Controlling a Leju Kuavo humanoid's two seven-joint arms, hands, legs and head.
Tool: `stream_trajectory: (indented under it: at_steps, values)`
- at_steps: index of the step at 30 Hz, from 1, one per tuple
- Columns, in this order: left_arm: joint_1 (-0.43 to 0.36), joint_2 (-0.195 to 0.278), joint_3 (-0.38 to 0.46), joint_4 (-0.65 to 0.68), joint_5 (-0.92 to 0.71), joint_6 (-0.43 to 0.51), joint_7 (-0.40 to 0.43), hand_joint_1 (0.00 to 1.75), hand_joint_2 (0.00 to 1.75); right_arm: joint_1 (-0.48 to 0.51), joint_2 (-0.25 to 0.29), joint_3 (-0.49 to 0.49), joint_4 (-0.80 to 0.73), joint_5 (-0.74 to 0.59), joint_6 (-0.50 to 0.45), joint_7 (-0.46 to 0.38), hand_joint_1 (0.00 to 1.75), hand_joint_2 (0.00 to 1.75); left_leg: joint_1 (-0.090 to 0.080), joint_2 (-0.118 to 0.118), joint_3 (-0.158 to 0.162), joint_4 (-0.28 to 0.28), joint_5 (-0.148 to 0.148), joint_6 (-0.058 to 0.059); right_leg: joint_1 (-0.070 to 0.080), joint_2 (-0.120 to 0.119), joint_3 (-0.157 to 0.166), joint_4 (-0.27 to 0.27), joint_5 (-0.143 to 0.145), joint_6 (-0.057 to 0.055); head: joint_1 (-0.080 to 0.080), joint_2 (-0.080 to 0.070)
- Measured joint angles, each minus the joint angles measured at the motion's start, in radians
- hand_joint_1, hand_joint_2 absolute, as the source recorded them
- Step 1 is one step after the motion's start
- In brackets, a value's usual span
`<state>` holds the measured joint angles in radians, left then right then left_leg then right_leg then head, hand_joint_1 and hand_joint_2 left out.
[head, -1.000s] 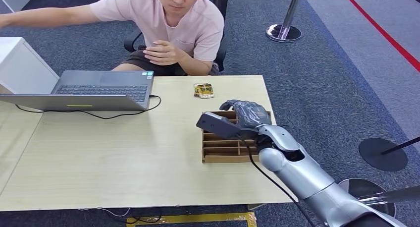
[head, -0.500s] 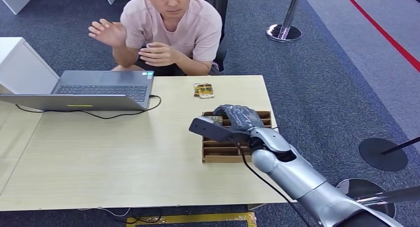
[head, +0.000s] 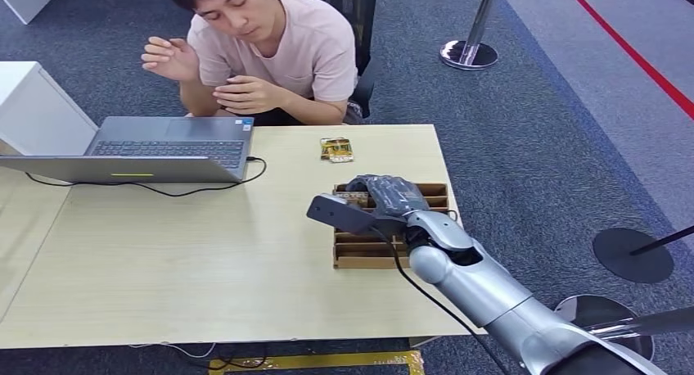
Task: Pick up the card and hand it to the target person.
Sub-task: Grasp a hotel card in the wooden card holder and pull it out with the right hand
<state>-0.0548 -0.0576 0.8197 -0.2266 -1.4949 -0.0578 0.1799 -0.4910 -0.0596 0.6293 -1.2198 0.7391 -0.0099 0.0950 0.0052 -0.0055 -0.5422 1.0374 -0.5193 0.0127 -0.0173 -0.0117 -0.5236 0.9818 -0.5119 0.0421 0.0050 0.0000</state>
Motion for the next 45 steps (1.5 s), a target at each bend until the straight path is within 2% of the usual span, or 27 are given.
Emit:
stream_trajectory:
  at_steps: [26,29,31,33,45]
  values:
    - [0.0,0.0,0.007,0.0,0.005,0.013,-0.025,0.0,1.75,-0.005,0.0,0.02,0.018,0.006,-0.013,0.011,0.97,1.75,0.0,0.0,0.0,0.0,0.0,0.0,0.0,0.0,0.0,0.0,0.0,0.0,0.0,0.0]
    - [0.0,0.0,0.007,0.0,0.005,0.013,-0.026,0.0,1.75,-0.005,0.0,0.021,0.018,0.006,-0.013,0.011,1.17,1.75,0.0,0.0,0.0,0.0,0.0,0.0,0.0,0.0,0.0,0.0,0.0,0.0,0.0,0.0]
    - [0.0,0.0,0.007,0.0,0.005,0.013,-0.026,0.0,1.75,-0.006,0.0,0.021,0.019,0.007,-0.014,0.011,1.46,1.75,0.0,0.0,0.0,0.0,0.0,0.0,0.0,0.0,0.0,0.0,0.0,0.0,0.0,0.0]
    - [0.0,0.0,0.007,0.0,0.005,0.014,-0.027,0.0,1.75,-0.008,0.0,0.021,0.021,0.009,-0.015,0.011,1.66,1.75,0.0,0.0,0.0,0.0,0.0,0.0,0.0,0.0,0.0,0.0,0.0,0.0,0.0,0.0]
    - [0.0,0.0,0.013,0.0,0.006,0.018,-0.03,0.0,1.75,-0.015,0.0,0.022,0.029,0.013,-0.014,0.011,1.67,1.75,0.0,0.0,0.0,0.0,0.0,0.0,0.0,0.0,0.0,0.0,0.0,0.0,0.0,0.0]
